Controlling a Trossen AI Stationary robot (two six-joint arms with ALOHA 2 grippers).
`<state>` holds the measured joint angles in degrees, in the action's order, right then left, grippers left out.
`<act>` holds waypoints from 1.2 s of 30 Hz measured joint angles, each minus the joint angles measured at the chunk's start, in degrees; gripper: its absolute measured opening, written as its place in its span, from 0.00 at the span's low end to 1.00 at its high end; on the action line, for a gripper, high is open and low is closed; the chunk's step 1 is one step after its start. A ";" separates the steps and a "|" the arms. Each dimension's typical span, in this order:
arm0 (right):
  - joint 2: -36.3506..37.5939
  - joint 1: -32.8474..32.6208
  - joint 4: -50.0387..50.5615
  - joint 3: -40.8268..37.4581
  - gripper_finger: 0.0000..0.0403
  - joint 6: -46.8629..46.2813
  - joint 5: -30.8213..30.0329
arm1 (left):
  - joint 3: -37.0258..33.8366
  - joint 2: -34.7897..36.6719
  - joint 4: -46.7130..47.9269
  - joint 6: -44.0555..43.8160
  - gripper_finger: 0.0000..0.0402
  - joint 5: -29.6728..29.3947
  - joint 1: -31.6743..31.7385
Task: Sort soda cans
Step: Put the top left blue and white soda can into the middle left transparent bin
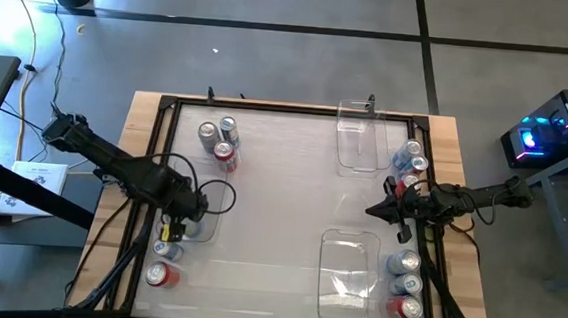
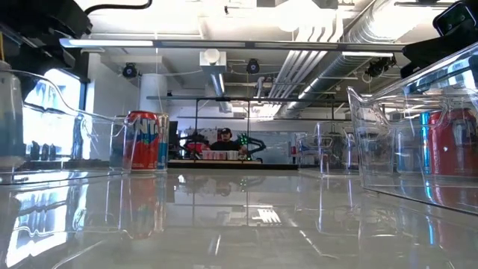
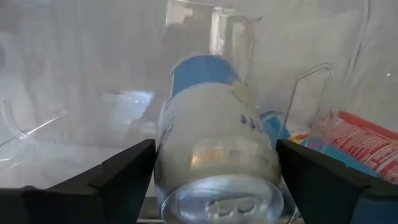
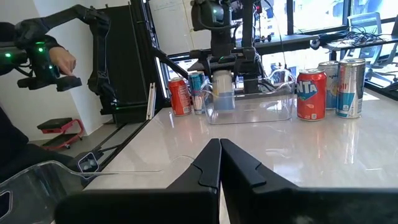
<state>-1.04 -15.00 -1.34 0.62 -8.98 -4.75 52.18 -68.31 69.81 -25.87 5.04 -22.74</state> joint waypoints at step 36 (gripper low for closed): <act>0.00 -0.02 -0.01 -0.01 0.00 -0.01 0.02 | -0.02 -0.05 -1.88 5.03 0.82 -0.61 -0.04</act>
<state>-1.04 -15.02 -1.35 0.61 -8.99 -4.74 52.16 -68.36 67.93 -20.84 4.42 -22.79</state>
